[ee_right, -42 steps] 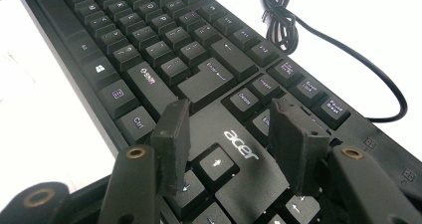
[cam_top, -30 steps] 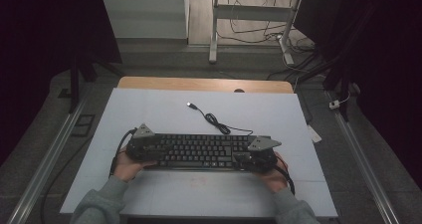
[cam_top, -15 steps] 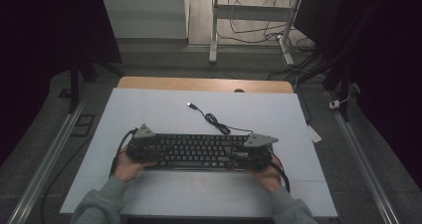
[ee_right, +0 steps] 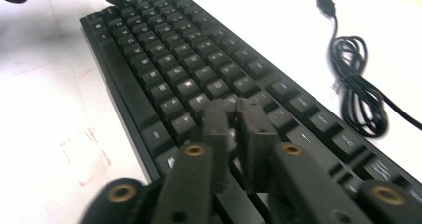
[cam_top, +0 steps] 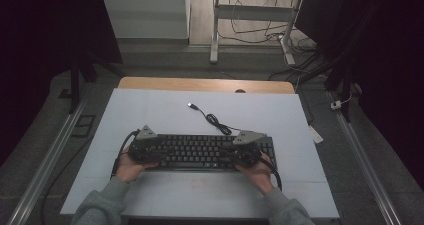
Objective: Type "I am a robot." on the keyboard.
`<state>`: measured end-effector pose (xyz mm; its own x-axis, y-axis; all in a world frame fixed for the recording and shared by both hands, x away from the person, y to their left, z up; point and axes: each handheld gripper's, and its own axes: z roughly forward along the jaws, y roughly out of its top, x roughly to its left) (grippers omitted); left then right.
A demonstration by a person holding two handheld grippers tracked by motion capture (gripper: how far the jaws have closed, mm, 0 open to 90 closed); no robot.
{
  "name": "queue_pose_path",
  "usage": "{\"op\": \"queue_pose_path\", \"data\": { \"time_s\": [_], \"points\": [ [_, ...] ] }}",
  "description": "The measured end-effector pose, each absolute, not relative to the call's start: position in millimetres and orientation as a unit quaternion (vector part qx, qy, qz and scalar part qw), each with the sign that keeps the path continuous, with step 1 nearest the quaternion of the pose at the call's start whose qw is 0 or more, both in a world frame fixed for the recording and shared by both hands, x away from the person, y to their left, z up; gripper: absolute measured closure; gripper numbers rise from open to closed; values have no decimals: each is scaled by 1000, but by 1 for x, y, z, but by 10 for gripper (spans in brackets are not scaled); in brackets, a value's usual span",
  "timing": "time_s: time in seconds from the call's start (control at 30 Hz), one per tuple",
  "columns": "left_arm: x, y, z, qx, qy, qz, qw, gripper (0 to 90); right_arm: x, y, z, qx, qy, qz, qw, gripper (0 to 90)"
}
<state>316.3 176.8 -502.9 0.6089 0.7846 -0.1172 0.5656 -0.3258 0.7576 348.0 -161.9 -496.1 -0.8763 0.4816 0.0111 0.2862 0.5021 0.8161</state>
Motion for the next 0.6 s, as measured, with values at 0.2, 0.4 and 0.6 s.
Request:
{"op": "queue_pose_path", "data": {
  "time_s": [0.2,0.4,0.6],
  "points": [
    [316,176,-504,804,421,135,399,406,352,-147,-497,217,864,441,107,894],
    [317,175,-504,805,418,136,397,404,356,-135,-499,215,867,438,106,894],
    [317,175,-505,806,418,136,396,400,363,-121,-502,212,870,433,104,894]
  ]
}}
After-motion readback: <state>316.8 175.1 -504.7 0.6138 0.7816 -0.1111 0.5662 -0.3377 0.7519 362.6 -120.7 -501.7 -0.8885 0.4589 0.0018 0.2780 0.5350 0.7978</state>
